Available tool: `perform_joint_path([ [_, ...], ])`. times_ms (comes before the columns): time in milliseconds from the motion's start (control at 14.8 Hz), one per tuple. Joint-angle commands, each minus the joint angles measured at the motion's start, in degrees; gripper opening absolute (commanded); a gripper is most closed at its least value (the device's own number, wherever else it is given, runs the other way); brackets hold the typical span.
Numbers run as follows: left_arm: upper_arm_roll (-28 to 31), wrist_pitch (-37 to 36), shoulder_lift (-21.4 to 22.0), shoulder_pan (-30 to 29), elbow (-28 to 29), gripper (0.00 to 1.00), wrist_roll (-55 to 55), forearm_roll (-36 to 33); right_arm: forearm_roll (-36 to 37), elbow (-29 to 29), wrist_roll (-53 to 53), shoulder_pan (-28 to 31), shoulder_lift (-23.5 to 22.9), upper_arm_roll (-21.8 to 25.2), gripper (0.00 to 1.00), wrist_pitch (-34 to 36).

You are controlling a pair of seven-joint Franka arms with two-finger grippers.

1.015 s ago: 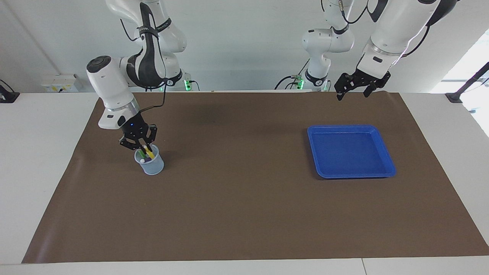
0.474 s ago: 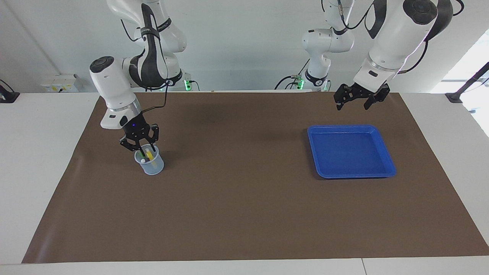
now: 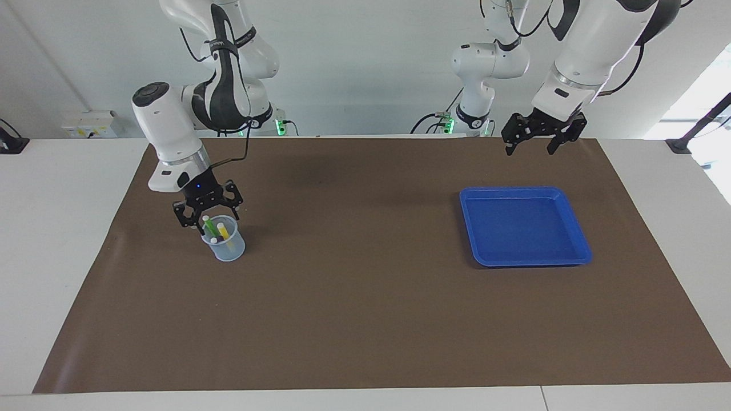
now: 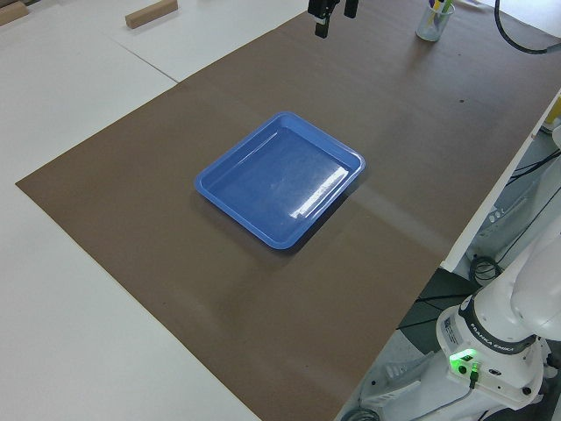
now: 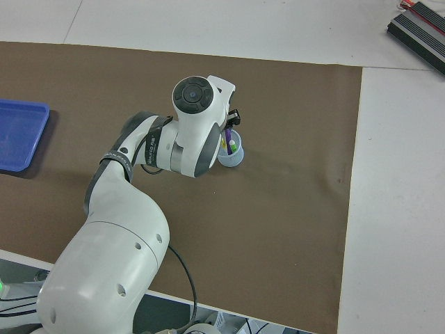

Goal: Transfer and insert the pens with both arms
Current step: 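Insert the yellow pen into the cup while the left gripper withdraws, then open the right gripper and draw it back from the cup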

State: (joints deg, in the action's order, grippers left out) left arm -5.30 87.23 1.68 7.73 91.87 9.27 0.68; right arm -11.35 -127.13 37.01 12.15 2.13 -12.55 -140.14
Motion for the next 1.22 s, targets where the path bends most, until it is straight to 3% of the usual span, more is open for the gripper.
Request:
perform_joint_path([
  [0, -0.3, -0.3, 1.1, -0.3, 1.4, 1.0, -0.6, -0.5, 0.1, 4.0, -1.7, 0.9, -0.2, 0.0, 1.0, 5.3],
  [271, -0.4, -1.6, 1.1, -0.3, 1.4, 1.0, -0.5, -0.3, 2.5, 9.3, -13.0, 1.3, 0.4, 0.5, 1.0, 14.3],
  [474, -0.1, -1.5, 1.3, -0.6, 1.4, 1.0, -0.5, 0.1, 11.5, 17.4, -24.8, 1.2, 0.0, 0.2, 1.0, 25.5],
  [677, -0.1, -1.3, 1.7, -0.4, 1.6, 1.0, -0.3, 0.2, 13.5, 21.8, -30.4, 0.2, 0.0, 0.0, 1.0, 33.3],
  [880, -0.1, -1.0, 1.7, -0.3, 1.6, 1.0, -0.2, 0.2, 13.5, 24.8, -34.4, -0.5, 0.0, -0.4, 1.0, 38.4],
  [1151, -0.1, -0.9, 1.7, -0.3, 1.6, 1.0, -0.2, 0.2, 13.5, 26.9, -35.0, -0.9, -0.3, -0.4, 1.0, 39.9],
])
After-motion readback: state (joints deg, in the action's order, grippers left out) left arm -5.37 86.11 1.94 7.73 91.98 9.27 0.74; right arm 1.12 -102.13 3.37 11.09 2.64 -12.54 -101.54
